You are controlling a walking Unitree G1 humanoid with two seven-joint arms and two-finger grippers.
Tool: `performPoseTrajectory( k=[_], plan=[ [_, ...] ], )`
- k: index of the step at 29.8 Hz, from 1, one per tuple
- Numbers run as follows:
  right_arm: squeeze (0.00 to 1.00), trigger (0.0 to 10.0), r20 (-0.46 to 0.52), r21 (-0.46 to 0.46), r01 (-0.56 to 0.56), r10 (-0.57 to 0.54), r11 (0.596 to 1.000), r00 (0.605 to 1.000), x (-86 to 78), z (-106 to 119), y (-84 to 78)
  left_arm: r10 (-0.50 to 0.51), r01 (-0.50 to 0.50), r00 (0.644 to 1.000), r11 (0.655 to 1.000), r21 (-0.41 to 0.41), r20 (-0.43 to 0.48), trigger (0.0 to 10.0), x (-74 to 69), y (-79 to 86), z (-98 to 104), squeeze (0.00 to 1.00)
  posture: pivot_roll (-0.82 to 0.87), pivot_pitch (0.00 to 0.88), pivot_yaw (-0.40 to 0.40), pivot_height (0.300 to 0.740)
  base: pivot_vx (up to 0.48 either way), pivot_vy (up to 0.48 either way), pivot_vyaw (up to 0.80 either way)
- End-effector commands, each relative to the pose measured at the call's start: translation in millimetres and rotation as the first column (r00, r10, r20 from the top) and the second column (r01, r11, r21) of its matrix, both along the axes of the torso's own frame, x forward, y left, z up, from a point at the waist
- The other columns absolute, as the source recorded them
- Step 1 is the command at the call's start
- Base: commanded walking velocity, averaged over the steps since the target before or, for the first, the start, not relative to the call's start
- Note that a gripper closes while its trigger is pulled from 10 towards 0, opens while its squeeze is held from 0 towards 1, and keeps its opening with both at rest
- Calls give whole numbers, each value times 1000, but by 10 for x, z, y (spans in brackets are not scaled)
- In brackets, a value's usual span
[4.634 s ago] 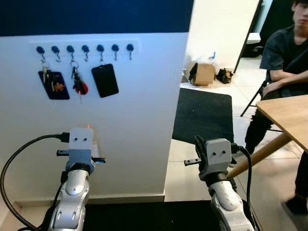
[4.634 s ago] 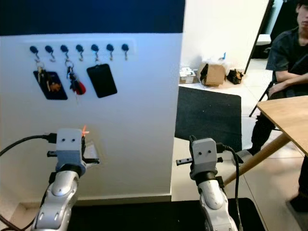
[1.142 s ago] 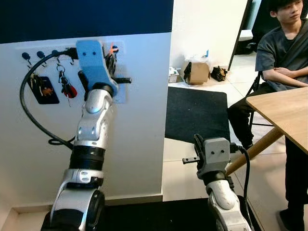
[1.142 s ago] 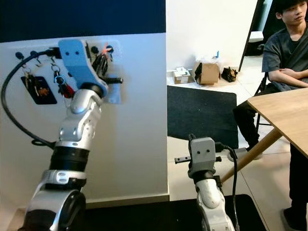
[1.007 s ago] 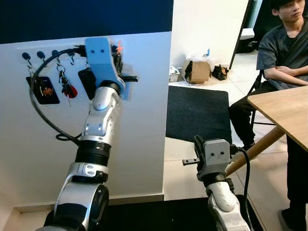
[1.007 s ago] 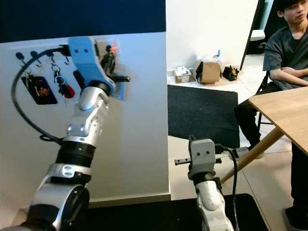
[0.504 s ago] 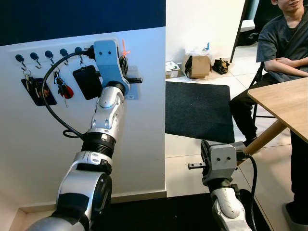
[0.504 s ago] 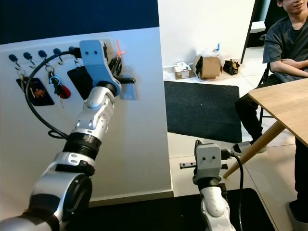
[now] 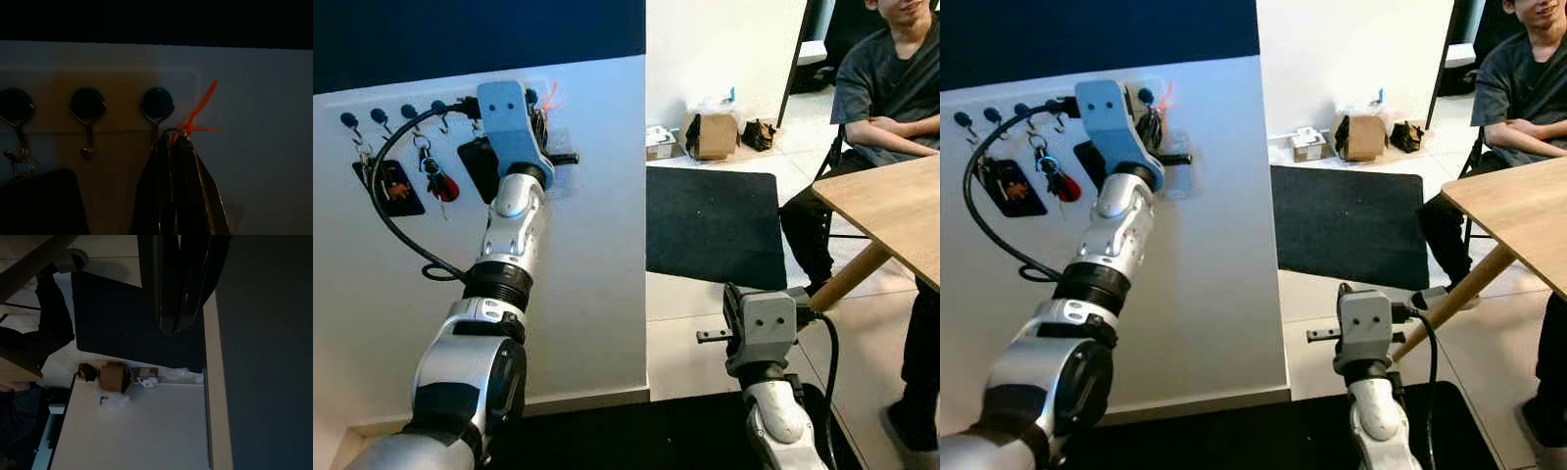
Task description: Hang keys on a hook
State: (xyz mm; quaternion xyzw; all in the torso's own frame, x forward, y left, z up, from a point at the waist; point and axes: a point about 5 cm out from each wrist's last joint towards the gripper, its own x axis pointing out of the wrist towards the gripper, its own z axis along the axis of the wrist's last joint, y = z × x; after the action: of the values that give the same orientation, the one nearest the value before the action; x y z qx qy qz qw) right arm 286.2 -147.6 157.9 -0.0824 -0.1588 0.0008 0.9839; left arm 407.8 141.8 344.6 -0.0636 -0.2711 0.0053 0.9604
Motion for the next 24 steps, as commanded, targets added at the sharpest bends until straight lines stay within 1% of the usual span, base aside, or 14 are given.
performPoseTrajectory(
  k=[1, 11, 12, 14, 16, 20, 24],
  plan=[
    [0, 10000, -16, -4, -6, 6, 1000, 1000, -6, -22, 15, 57, -57, 998, 998, -6, 9, 10000, -6, 172, 5, 0, -1, 185, 116, 740, 0, 0, 0],
    [0, 10000, -14, -6, -13, 13, 1000, 1000, 18, -6, 25, 67, -67, 998, 998, -6, -4, 10000, 13, 174, -37, 0, -4, 181, 114, 740, 0, 0, 0],
    [0, 10000, -13, -6, -12, 12, 1000, 1000, 14, -6, 23, 82, -82, 996, 996, -19, -19, 10000, 22, 211, -56, 0, -6, 181, 114, 740, 0, 0, 0],
    [0, 10000, -13, -6, -12, 12, 1000, 1000, 12, -6, 21, 92, -93, 995, 996, -19, -25, 10000, 24, 228, -64, 0, -6, 181, 114, 740, 0, 0, 0],
    [0, 10000, -13, -6, -12, 12, 1000, 1000, 12, -6, 21, 92, -93, 995, 996, -19, -25, 10000, 24, 228, -64, 0, -6, 181, 114, 740, 0, 0, 0],
    [0, 10000, -13, -5, -11, 10, 1000, 1000, 9, -5, 23, 144, -145, 989, 989, -29, -35, 10000, 23, 317, -101, 0, -5, 181, 115, 740, 0, 0, 0],
    [0, 10000, -12, -4, -11, 11, 1000, 1000, 9, -5, 25, 166, -167, 985, 985, -34, -36, 10000, 18, 357, -109, 0, -5, 181, 115, 740, 0, 0, 0]
  ],
)
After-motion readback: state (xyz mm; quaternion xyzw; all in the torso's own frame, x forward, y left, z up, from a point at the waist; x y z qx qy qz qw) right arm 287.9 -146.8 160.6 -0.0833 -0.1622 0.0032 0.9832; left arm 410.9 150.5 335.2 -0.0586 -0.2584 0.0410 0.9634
